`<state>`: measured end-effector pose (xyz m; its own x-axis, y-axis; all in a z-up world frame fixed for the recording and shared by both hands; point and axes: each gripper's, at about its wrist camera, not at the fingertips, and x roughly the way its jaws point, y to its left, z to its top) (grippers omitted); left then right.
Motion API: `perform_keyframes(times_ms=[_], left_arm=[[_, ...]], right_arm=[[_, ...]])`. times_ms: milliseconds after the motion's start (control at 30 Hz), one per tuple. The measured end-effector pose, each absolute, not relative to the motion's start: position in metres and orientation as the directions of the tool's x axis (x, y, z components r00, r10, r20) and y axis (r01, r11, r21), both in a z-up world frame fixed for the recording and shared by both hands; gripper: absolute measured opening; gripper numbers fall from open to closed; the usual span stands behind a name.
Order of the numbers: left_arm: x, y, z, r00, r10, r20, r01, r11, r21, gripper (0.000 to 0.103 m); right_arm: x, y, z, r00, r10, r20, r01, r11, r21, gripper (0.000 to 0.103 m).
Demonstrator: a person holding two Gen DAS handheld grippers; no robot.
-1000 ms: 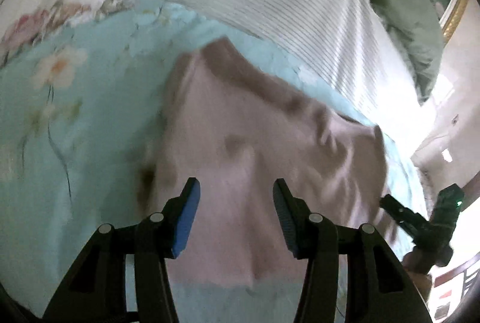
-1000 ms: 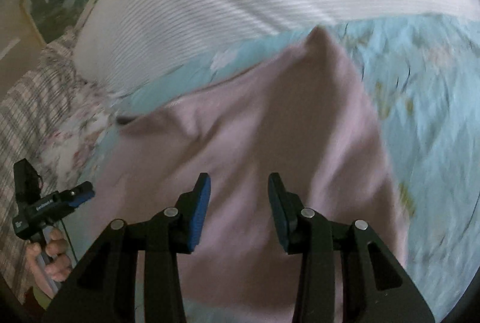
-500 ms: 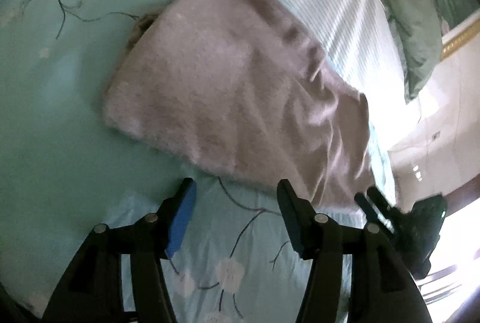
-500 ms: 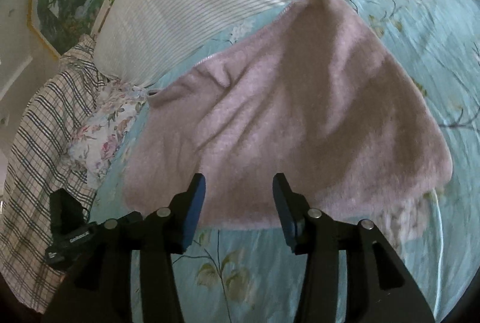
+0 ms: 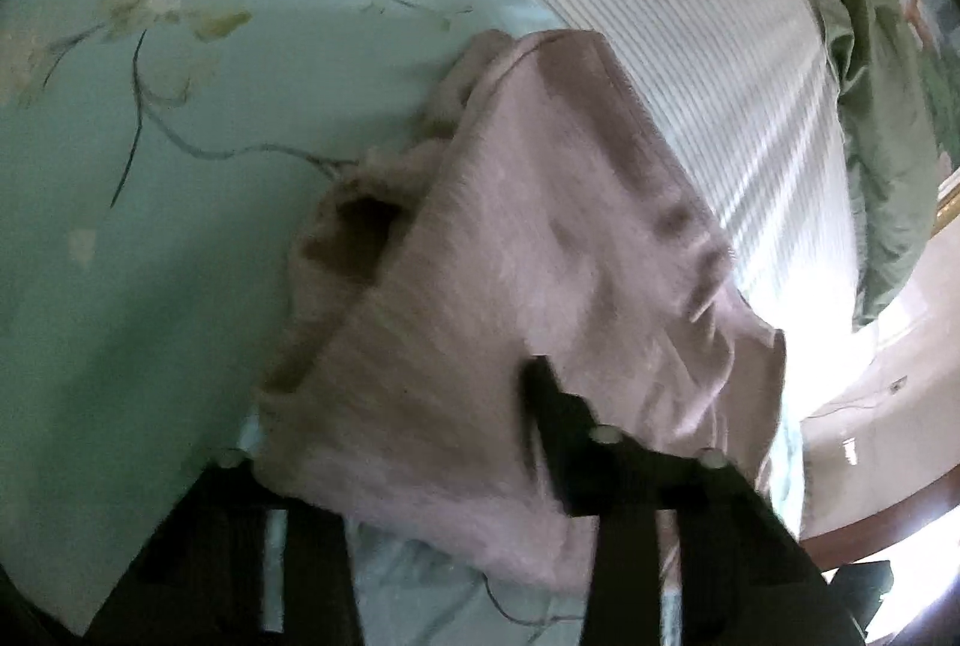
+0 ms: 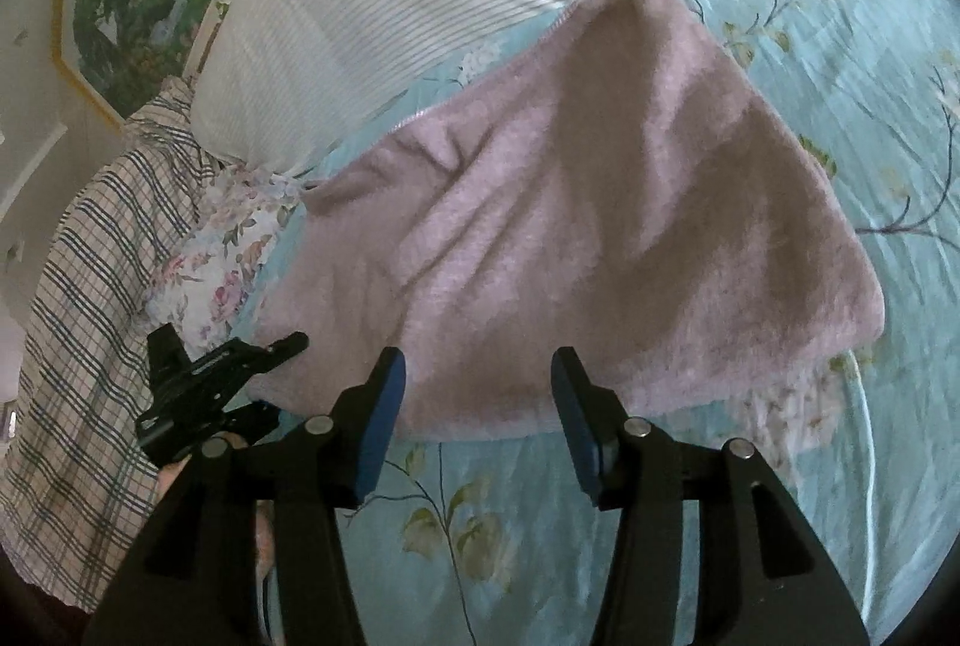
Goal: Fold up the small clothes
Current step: 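Grasp the folded sweater edge with the left gripper while the right gripper grasps the other edge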
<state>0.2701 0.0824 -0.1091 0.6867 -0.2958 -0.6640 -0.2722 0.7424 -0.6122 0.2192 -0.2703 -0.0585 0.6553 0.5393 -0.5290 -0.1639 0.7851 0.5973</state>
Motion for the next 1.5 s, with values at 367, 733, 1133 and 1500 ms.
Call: perform_keyframes(times_ms=[367,733,1133,1500], left_arm=[[0.263,0.006,-0.026,0.771,-0.311,-0.555,0.051,0.900,-0.434,0.005],[0.268,-0.110,-0.051,0.702,-0.368,-0.609,0.323,0.927,-0.189,0.005],[0.277,-0.104,-0.069,0.672,-0.367,-0.643,0.335,0.925,-0.177,0.005],[0.268,-0.135,-0.020,0.643,-0.517,-0.565,0.431,0.854,-0.291,0.005]], right_arm=[[0.262,-0.287,-0.040,0.619,0.582,-0.528,-0.180,0.759,0.626,0.052],[0.349,-0.265,-0.032,0.410,0.776,-0.479,-0.267,0.604,0.751,0.071],[0.418,-0.212,-0.040,0.339,0.771,-0.539,-0.267,0.628,0.731,0.080],[0.417,-0.238,0.027,0.490,0.697,-0.524,-0.428,0.716,0.551,0.018]])
